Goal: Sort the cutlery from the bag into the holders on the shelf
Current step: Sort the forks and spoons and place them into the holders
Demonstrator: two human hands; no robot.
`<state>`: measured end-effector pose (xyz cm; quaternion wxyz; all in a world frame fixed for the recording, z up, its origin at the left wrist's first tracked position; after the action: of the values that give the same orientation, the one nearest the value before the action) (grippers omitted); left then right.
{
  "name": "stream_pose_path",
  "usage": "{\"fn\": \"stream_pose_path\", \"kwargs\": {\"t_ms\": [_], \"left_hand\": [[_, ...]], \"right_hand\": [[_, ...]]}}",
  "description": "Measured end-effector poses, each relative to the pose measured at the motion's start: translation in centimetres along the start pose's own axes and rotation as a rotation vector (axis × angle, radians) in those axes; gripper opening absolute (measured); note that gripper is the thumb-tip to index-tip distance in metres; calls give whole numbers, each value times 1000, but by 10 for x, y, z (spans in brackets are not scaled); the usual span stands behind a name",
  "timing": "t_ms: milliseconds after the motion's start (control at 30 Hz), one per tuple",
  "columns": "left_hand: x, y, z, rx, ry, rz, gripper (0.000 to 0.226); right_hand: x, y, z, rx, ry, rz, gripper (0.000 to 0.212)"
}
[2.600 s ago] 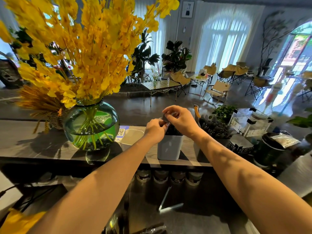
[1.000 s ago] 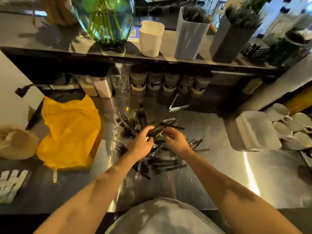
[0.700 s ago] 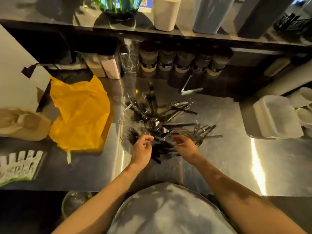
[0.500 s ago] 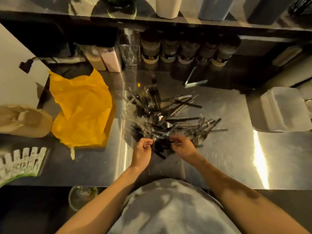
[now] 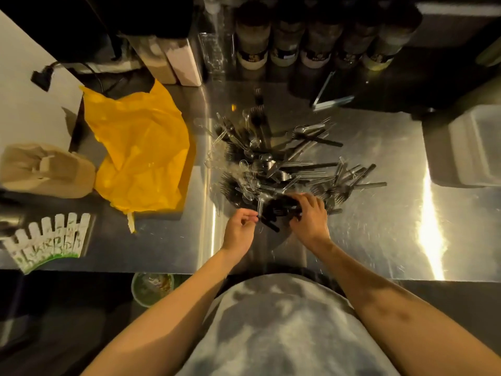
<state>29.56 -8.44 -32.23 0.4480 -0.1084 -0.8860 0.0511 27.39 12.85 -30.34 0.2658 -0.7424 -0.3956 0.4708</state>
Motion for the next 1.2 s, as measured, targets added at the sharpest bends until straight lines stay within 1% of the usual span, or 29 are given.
{"fn": "stream_pose_path", "kwargs": {"t_ms": [100,200,300,567,633,767,867,967,1000,1067,1133,1200], "left_hand": [[-2,13,-6,-29,-73,-110,22],[-5,22,-10,-26,-116,-158,24],[-4,32,-11,-25,-164,-215,21],[-13,52,-19,12,-211,-279,17],[-11,57,-22,23,-229,-318,16],[1,76,-23,21,-259,-422,14],[24,102,-15,-46,-249,-505,23],[52,130,-10,-144,-239,-539,18],[57,139,-7,-165,-227,-568,21],[66,151,1,-166,-217,-612,29],[73,162,5,-122,-256,-635,31],[76,171,8,-81,-299,-644,29]], "right_hand": [[21,-3,0,-24,-45,-94,71],[33,1,-1,-68,-80,-198,64],[32,-4,1,-66,-128,-271,59],[39,3,12,-160,-156,-339,41],[41,3,13,-170,-145,-281,36],[43,-1,14,-184,-137,-87,27],[46,-13,11,-197,-121,64,22],[49,-25,4,-164,-152,181,19],[49,-28,2,-164,-172,183,20],[49,-32,-1,-168,-193,134,30],[55,-40,0,-150,-191,55,42],[58,-46,0,-154,-210,69,46]]}}
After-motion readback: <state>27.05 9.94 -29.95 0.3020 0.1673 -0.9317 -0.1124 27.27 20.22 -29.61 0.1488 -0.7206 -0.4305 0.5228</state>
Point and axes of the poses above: each hand's wrist, its own z-axis towards the middle knuckle, its own y-axis out of the palm, x = y × z, the point moved 7 cm from there along z, towards the middle knuckle, and after that the axes turned 5 degrees about -x, right-handed, at the moved point
